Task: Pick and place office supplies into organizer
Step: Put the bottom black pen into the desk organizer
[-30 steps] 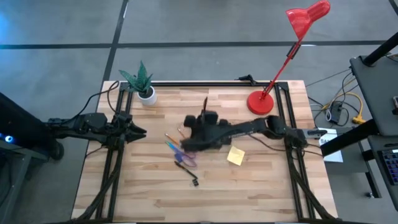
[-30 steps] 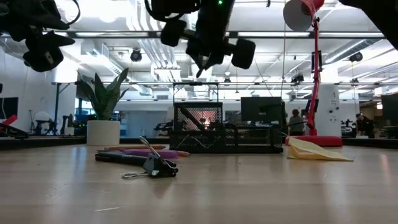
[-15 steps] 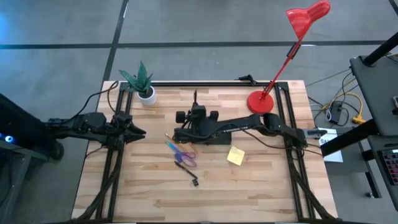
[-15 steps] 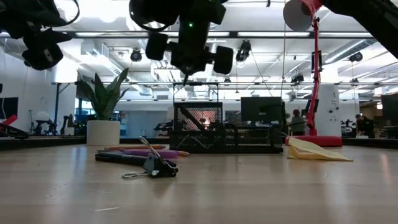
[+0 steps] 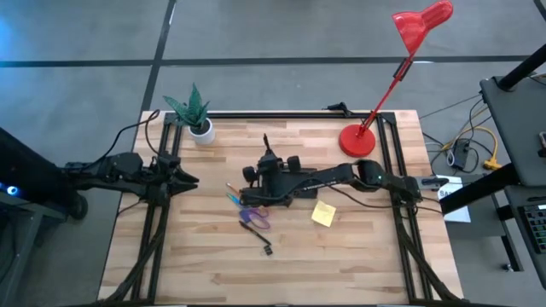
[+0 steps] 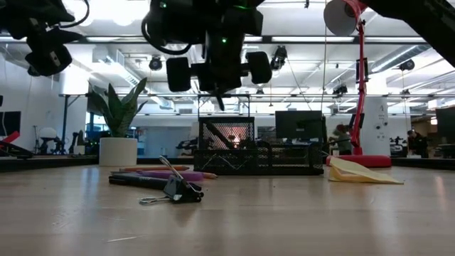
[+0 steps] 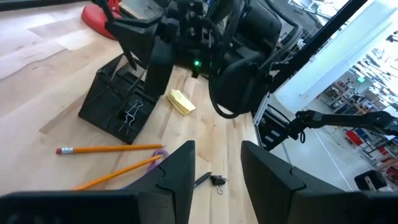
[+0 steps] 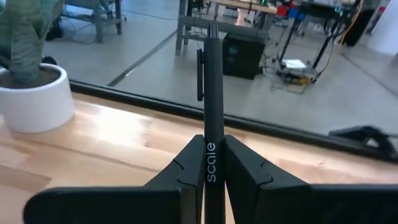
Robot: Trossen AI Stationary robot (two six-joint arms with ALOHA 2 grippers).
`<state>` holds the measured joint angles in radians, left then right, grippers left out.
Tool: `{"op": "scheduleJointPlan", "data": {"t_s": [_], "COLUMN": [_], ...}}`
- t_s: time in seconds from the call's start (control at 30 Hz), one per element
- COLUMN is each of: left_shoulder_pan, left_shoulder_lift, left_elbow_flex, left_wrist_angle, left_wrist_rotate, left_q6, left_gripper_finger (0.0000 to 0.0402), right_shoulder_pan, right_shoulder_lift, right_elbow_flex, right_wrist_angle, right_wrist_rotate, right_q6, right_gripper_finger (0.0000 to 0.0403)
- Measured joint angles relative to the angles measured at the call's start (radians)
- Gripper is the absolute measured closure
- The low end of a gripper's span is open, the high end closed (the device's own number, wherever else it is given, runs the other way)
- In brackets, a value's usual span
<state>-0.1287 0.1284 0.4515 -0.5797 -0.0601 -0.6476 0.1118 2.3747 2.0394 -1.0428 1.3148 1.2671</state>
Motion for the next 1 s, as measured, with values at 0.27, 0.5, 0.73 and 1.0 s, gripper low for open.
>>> {"op": "scheduleJointPlan", "data": {"t_s": [0.27,0.5,0.73,1.0], "left_shoulder_pan": [0.0,0.0,0.0,0.0], "left_shoulder_lift": [0.002,0.001,0.001,0.001], "left_elbow_flex": [0.0,0.0,0.0,0.0], "left_wrist_angle": [0.025,0.025,0.027,0.026], "left_wrist_rotate": [0.0,0.0,0.0,-0.001], "left_q6": [0.0,0.0,0.0,0.008], "left_gripper_finger": [0.0285,0.0285,0.0285,0.0285], "right_shoulder_pan": [0.014,0.041,0.06,0.081], "right_shoulder_lift": [-0.001,-0.001,-0.002,-0.018], "right_elbow_flex": [-0.096,-0.172,-0.184,-0.144], "right_wrist_angle": [0.002,0.0,-0.001,0.0], "right_wrist_rotate": [0.027,0.034,0.018,0.02], "right_q6": [0.083,0.079,0.039,-0.096], "right_gripper_finger": [0.0365,0.0364,0.0363,0.0326]}}
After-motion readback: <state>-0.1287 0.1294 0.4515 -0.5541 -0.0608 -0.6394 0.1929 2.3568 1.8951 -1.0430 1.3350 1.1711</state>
